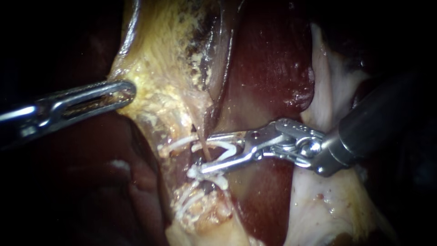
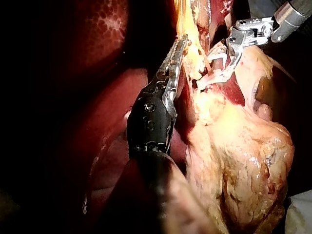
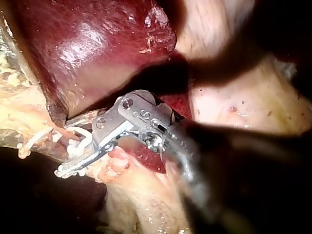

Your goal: Clipping third clip right tube

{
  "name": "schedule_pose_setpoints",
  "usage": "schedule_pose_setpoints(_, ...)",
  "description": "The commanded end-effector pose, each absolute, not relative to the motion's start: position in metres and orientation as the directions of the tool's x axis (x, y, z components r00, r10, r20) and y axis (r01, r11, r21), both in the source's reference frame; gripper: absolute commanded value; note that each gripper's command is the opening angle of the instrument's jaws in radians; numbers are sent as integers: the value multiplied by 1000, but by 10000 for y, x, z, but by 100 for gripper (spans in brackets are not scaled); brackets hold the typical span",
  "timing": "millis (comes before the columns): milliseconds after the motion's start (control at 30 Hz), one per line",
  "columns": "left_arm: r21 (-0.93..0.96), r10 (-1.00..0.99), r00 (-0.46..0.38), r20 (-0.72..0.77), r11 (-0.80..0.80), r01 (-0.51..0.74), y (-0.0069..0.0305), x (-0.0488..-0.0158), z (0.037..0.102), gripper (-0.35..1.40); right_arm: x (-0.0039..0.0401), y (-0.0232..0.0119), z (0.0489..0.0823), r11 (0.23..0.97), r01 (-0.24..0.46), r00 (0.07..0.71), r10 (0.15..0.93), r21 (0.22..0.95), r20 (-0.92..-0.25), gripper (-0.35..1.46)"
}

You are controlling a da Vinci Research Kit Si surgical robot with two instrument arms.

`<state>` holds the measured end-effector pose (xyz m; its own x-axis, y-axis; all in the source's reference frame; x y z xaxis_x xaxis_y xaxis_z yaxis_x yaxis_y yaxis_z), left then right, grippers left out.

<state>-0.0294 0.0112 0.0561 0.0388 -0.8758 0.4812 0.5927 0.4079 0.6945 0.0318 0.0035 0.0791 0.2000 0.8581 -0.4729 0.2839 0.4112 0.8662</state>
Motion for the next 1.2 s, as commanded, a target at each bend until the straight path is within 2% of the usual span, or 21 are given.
schedule_pose_setpoints(33,695,-876,39,481,408,592,112,-294,562,-35,319,35,791,400,288,205,862,870,-464,52)
schedule_pose_setpoints(233,695,-876,38,481,407,593,112,-294,562,-35,328,37,789,364,296,194,882,883,-429,51)
schedule_pose_setpoints(567,695,-876,38,481,407,593,112,-294,563,-35,330,46,784,301,265,201,912,916,-358,47)
schedule_pose_setpoints(667,695,-876,38,481,407,593,112,-294,563,-35,328,47,785,246,252,216,928,936,-302,29)
schedule_pose_setpoints(767,695,-876,38,481,407,593,112,-294,563,-35,319,49,788,172,218,222,950,961,-221,-35)
schedule_pose_setpoints(900,695,-876,38,481,408,593,113,-294,564,-35,309,54,794,174,169,242,947,970,-212,-35)
schedule_pose_setpoints(1200,693,-876,37,482,407,595,114,-293,566,-35,310,51,791,174,170,243,947,970,-212,-35)
